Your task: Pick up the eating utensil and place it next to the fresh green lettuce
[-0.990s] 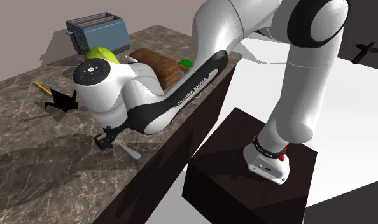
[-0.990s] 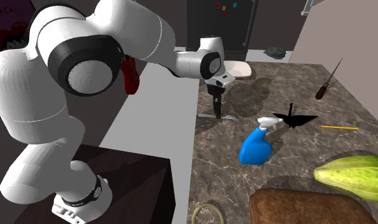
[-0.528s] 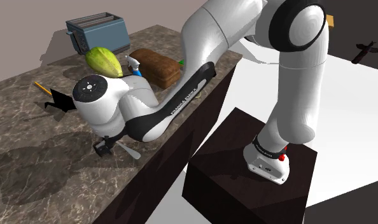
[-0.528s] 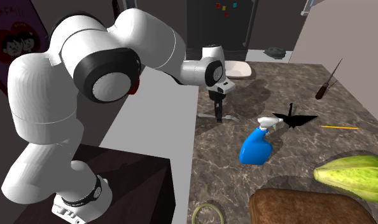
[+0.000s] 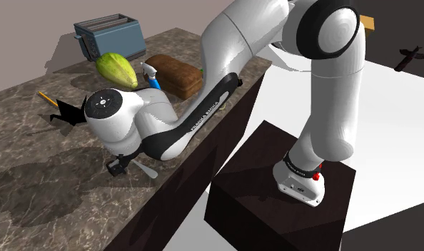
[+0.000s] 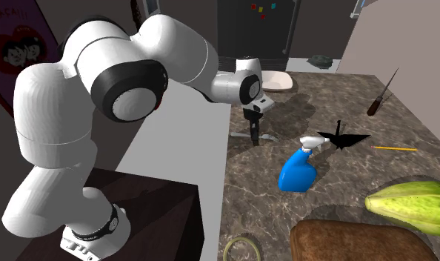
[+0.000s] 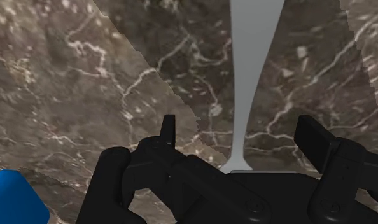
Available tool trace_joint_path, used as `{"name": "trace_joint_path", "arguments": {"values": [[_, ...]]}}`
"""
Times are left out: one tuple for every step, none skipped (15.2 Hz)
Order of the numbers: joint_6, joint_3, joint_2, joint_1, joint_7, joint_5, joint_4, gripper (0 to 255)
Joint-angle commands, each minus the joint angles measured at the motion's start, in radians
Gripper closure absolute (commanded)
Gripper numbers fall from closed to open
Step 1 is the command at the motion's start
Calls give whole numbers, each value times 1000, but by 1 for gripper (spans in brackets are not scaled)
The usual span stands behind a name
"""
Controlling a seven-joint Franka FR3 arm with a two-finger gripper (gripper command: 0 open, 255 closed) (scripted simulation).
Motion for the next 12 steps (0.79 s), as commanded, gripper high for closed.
{"name": "trace_joint_path", "arguments": {"values": [[0,0,0,0,0,0,0,0],[0,0,0,0,0,0,0,255],[0,0,0,0,0,0,0,255],[0,0,0,0,1,0,0,255],[0,1,-2,0,2,1,-3,255],[0,1,-2,0,1,1,-2,255],[-2,1,-1,1,0,1,1,255],[-2,1,-2,-1,-1,2,0,255],[-4,1,0,1,0,1,3,255],[-5,1,1,1,-2,2,6,255],[0,0,0,0,0,0,0,255],[-8,5,-8,-4,-7,8,2,255]]}}
